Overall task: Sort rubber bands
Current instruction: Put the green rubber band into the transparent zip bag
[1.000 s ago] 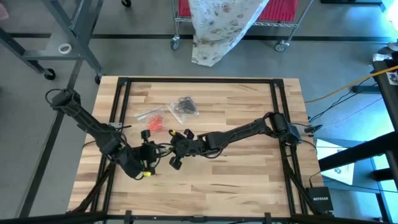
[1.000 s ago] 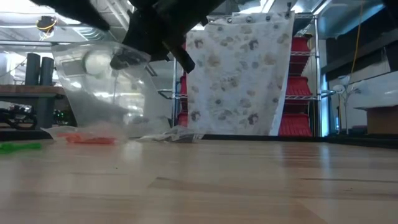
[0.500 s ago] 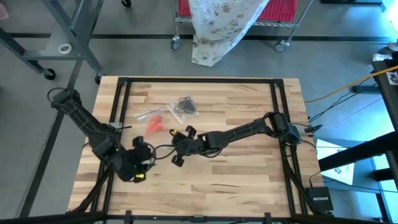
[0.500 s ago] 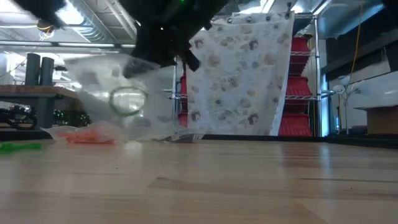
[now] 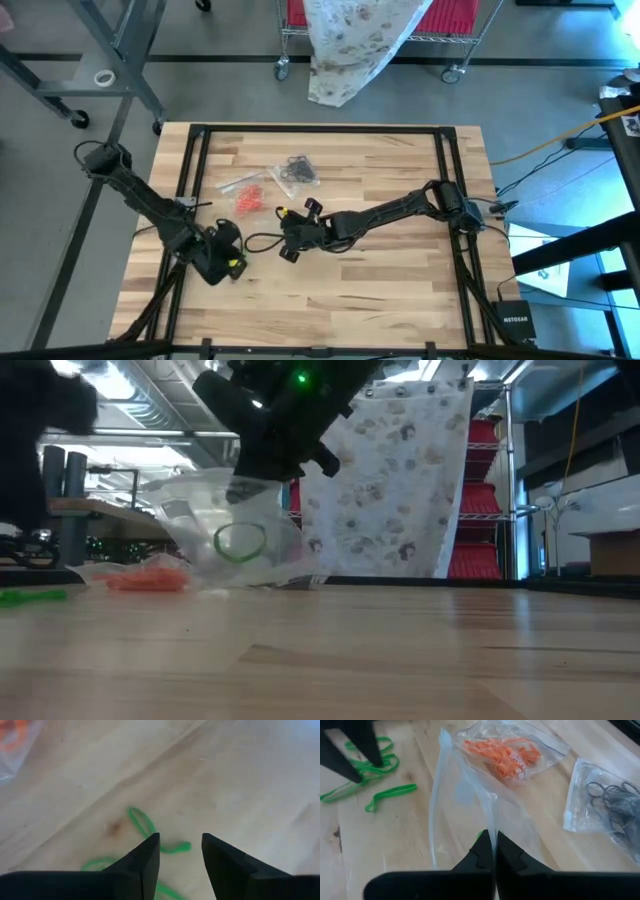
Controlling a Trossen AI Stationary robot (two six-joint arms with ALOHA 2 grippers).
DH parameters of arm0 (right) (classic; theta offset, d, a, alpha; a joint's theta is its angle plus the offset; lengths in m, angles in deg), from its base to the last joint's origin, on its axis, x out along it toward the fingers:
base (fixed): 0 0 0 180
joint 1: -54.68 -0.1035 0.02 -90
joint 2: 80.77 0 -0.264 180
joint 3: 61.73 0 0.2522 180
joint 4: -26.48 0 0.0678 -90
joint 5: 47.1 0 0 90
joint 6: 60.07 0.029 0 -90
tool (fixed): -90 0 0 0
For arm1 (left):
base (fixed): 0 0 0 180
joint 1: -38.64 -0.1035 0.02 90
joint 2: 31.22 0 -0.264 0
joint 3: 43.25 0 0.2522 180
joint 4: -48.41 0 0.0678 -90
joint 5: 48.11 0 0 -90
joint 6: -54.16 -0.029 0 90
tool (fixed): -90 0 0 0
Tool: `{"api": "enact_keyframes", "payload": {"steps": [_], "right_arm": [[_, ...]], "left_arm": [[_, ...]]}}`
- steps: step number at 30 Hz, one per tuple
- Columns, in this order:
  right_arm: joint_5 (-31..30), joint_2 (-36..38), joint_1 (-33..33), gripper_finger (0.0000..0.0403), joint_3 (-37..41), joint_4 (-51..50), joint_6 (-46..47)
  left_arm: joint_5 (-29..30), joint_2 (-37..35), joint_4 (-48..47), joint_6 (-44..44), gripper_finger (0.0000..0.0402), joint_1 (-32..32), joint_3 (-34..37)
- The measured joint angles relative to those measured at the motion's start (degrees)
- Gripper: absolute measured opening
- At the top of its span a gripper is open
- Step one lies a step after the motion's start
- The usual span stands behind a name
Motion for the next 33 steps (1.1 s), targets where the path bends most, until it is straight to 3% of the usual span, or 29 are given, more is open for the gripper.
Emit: {"api": "enact_keyframes", "payload": {"steps": [10,22,27,33], "right_arm": [[0.02,-1.12,0.00,0.0000,0.04,0.03,-0.52],[0.00,-1.31,0.00,0.0000,0.04,0.22,-1.11],[0.01,-1.31,-0.02,0.0000,0.04,0.10,-1.10],[0.02,-1.31,-0.02,0.0000,0.04,0.10,-1.09]], "left_arm": [[-4.94,0.11,12.01,-0.32,0.0133,-6.55,9.60],[-6.09,0.16,16.27,-7.08,0.0128,-10.64,12.83],[-7.26,0.16,16.10,-9.39,0.0090,-11.76,12.96],[-7.41,0.15,16.17,-14.23,0.0016,-12.06,12.94]]}}
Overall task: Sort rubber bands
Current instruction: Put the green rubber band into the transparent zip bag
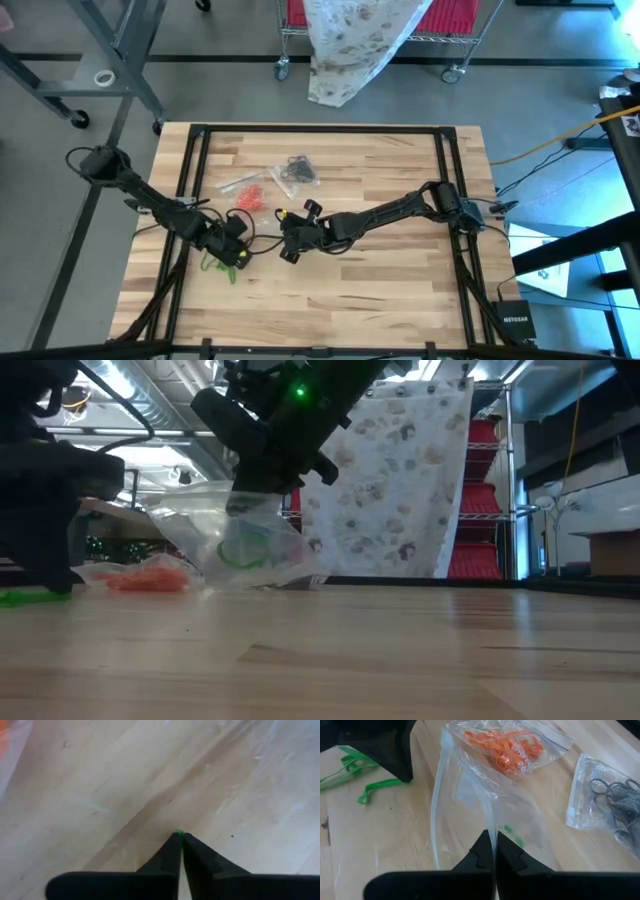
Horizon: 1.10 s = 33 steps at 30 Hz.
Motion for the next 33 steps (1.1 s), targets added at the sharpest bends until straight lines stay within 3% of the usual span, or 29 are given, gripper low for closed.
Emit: {"api": "enact_keyframes", "payload": {"steps": [5,16,27,33], "right_arm": [[1.24,0.00,-0.02,0.0000,0.00,-0.63,0.02],[5.77,0.00,-0.04,0.0000,0.00,-0.26,1.60],[7.08,0.00,0.00,0.0000,0.00,-0.30,2.79],[7.04,0.00,0.00,0.0000,0.00,-0.61,2.75]], "left_arm": [[0.04,-1.44,-2.11,-5.40,0.0003,1.22,-3.86],[7.80,-7.76,-3.47,-24.62,0.0000,4.15,-16.31],[7.42,-3.95,-7.94,-20.01,0.0004,4.87,-16.02],[6.66,0.23,-8.51,-16.45,0.0071,5.03,-16.00]]}}
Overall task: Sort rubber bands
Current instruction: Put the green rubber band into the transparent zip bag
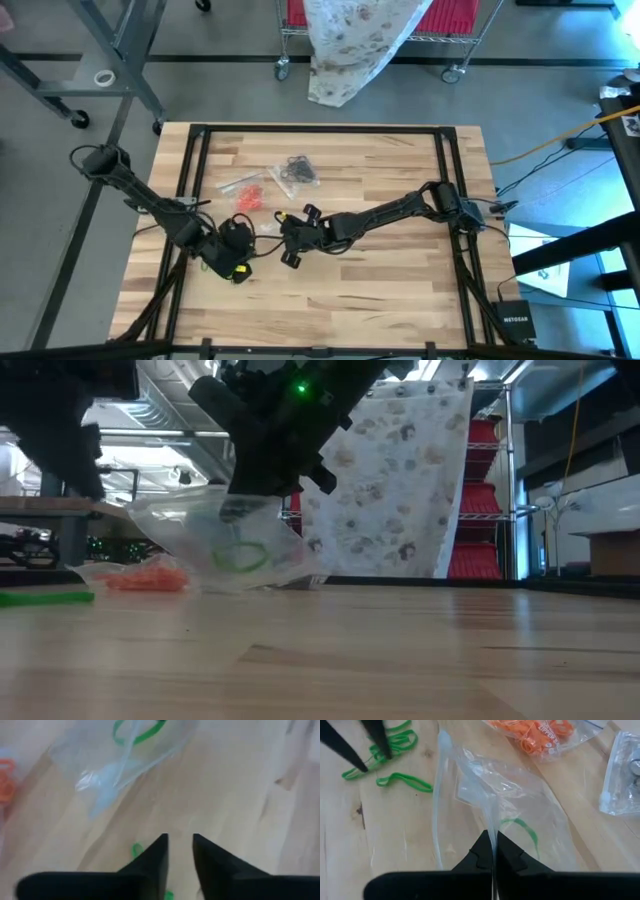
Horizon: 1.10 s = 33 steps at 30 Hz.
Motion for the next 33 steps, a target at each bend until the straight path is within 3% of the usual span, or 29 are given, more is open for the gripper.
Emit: {"api": "enact_keyframes", "payload": {"steps": [6,11,15,20,29,33], "right_arm": [[-0.06,0.00,-0.02,0.0000,0.00,-1.38,-0.02],[-0.14,0.00,0.00,0.0000,0.00,-1.17,-0.45],[-1.01,0.00,-0.07,0.0000,0.00,-1.18,-0.66],[-1.09,0.00,-0.04,0.0000,0.00,-1.18,-1.53],[-1.63,0.00,-0.02,0.0000,0.00,-0.94,-2.93],[-1.63,0.00,-0.04,0.0000,0.00,-0.95,-3.04]], "left_arm": [[-0.04,4.38,-5.63,5.05,0.0157,-0.02,0.00],[-0.24,9.32,-5.94,6.62,0.0185,0.52,0.07],[-2.72,12.83,-0.73,4.63,0.0181,0.87,0.02],[-2.89,16.04,-2.72,7.18,0.0172,0.53,0.04],[-2.80,15.87,6.08,9.55,0.0167,0.55,6.09],[-2.90,15.14,6.48,5.91,0.0115,0.66,5.95]]}}
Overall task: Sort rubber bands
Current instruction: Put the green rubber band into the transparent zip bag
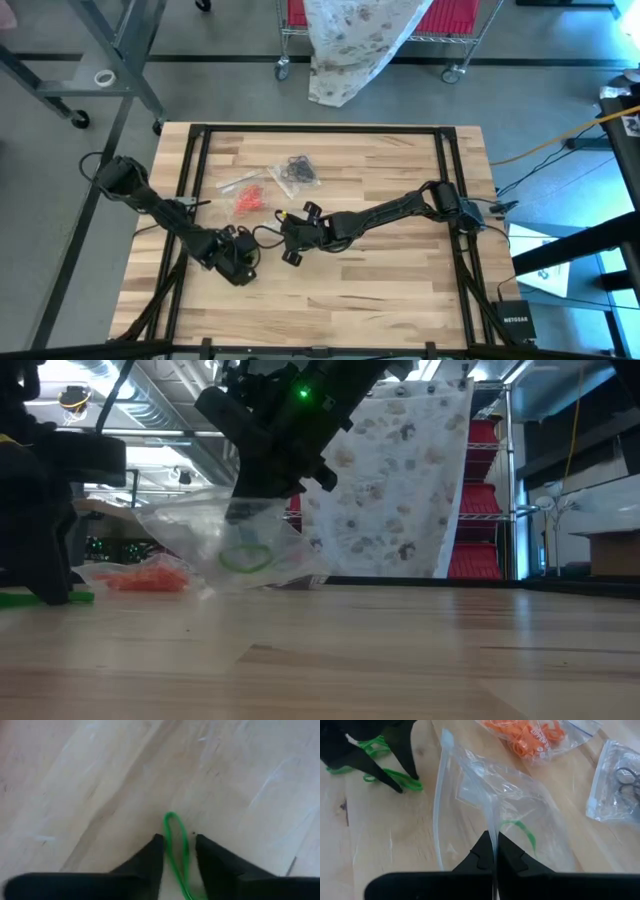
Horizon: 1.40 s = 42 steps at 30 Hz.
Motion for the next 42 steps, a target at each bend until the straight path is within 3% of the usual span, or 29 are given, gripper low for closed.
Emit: {"api": "enact_keyframes", "payload": {"steps": [4,6,11,17,20,27,42], "right_arm": [[0.04,0.00,0.02,0.0000,0.00,-0.06,0.09],[0.19,0.00,0.01,0.0000,0.00,-0.04,0.89],[1.77,0.00,0.00,0.0000,0.00,0.21,1.95],[4.12,0.00,0.00,0.0000,-0.04,1.04,3.50],[6.68,0.00,0.02,0.0000,-0.04,3.24,4.59],[11.70,0.00,0.15,0.0000,-1.55,10.04,6.24],[12.66,0.04,0.20,0.0000,-6.26,10.38,4.28]], "left_arm": [[-1.50,-1.77,-0.20,-1.62,0.0026,0.08,0.11],[-2.11,-3.22,-0.99,-3.06,0.0009,0.44,-0.17],[2.09,-8.82,-4.61,-8.70,0.0003,1.78,-4.95],[20.00,-15.53,-4.21,-17.47,0.0001,3.13,-10.45],[25.21,-17.54,-1.85,-23.65,0.0001,2.70,-11.11],[26.90,-17.29,4.44,-36.65,0.0001,1.42,-11.19],[27.57,-17.29,2.63,-44.72,0.0001,5.09,-11.19]]}}
